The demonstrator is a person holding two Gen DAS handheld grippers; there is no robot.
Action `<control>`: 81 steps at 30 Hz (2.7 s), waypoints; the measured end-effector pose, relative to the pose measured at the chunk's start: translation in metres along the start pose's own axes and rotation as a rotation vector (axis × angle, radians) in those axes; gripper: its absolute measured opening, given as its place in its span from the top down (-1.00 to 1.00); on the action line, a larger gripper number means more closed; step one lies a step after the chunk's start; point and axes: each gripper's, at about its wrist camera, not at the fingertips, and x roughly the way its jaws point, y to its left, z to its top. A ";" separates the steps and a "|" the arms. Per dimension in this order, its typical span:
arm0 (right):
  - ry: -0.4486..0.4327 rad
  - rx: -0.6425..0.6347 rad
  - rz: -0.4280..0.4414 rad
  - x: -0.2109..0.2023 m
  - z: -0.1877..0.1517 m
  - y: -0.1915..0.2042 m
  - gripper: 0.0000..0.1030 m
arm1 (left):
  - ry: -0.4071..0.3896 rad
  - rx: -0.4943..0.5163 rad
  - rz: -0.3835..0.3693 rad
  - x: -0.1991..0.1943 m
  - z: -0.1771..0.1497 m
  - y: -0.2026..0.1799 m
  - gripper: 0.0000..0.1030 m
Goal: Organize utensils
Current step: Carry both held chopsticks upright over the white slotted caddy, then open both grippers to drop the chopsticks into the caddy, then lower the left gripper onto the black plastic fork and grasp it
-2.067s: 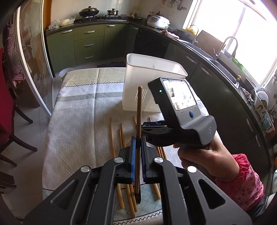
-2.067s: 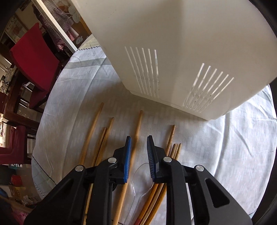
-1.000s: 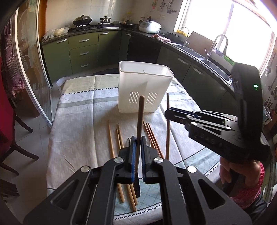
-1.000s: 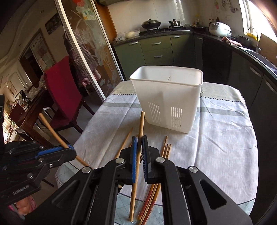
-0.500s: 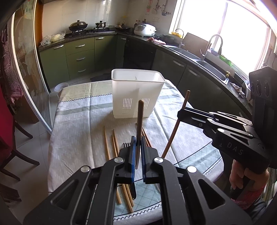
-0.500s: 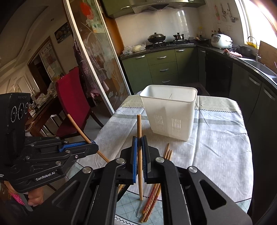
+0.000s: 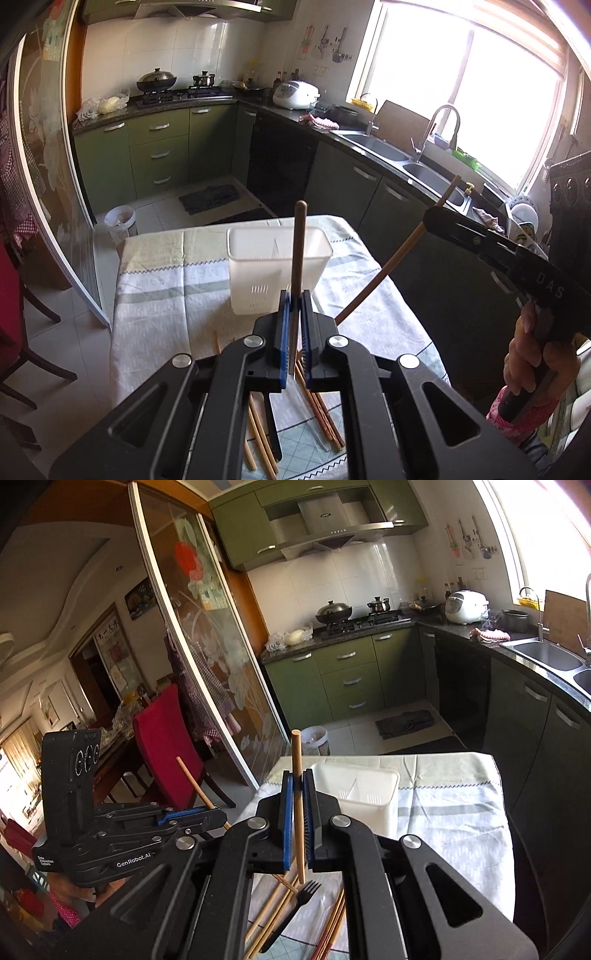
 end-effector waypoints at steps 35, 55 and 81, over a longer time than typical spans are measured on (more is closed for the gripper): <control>0.238 0.178 -0.143 0.172 0.047 -0.134 0.87 | 0.173 -0.183 0.109 0.161 0.074 0.074 0.87; 0.088 0.122 -0.122 0.050 0.016 -0.104 0.31 | 0.218 -0.118 0.107 0.104 0.013 0.048 0.17; 0.265 0.218 0.030 0.007 -0.144 -0.108 0.13 | 0.692 -0.079 0.125 0.206 -0.140 0.021 0.55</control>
